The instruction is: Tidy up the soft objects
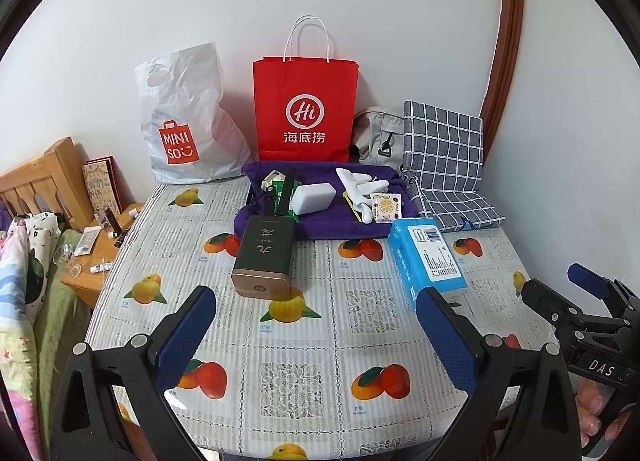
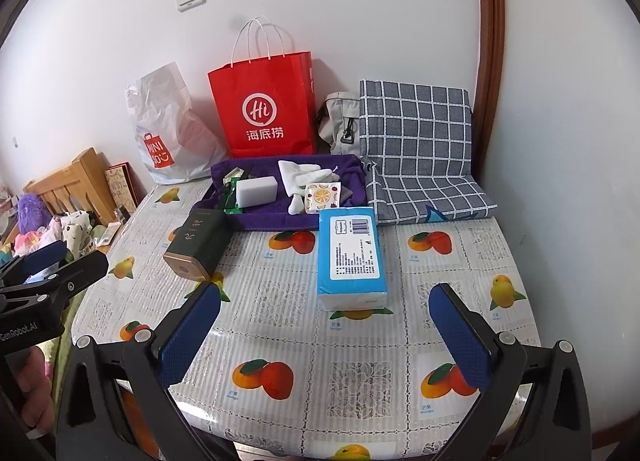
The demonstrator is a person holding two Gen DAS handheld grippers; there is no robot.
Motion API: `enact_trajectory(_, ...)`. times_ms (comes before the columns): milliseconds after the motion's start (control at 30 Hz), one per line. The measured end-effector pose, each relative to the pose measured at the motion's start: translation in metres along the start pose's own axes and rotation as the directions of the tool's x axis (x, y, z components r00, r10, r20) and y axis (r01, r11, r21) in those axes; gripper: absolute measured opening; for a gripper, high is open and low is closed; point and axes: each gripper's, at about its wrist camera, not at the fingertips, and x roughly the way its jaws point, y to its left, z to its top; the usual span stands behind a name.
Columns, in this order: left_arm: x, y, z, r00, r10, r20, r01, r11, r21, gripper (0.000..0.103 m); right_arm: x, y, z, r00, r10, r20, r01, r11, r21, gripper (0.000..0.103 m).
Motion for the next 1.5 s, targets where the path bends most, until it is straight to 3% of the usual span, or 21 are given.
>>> enact_trajectory(1500, -0.0047, 0.0025, -0.0032, 1.0, -0.003, -0.005, 0.003, 1.0, -0.002, 0.101, -0.0078, 0.0045, -0.0003, 1.0, 0.01, 0.009, -0.01, 1.0, -0.002, 0.103)
